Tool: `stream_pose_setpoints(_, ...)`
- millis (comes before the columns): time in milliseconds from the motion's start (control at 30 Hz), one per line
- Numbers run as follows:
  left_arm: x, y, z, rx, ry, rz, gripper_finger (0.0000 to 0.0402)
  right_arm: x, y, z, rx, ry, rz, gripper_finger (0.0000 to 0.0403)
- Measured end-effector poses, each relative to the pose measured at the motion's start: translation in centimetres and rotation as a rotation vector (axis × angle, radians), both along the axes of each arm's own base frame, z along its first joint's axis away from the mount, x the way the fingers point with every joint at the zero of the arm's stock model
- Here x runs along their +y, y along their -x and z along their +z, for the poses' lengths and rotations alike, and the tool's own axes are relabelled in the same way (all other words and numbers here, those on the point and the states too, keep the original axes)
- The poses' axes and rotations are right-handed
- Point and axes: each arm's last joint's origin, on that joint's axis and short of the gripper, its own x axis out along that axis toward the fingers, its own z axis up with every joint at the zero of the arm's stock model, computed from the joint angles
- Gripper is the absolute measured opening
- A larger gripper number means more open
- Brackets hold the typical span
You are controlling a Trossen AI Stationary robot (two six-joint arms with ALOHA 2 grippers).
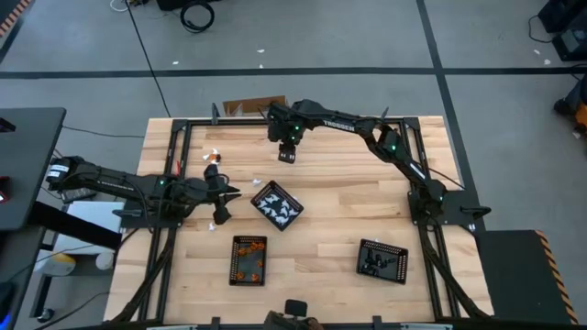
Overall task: Sort Halloween decoration
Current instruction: Put the white ghost toy into the middle black basket
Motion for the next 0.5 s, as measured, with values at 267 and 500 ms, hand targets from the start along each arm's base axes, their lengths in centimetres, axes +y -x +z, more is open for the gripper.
stream_pose_setpoints(267,0.0,0.1,-0.1,0.006,0.014,0.01,0.0076,-1.8,2.2,-1.0,-0.013,0.022,-0.034,0.0142)
stream_pose_setpoints(500,0.0,0.1,-0.1,0.005,0.014,0.01,0.0076,-2.3,4.3,-0.5,-0.039,0.055,-0.009,0.0145)
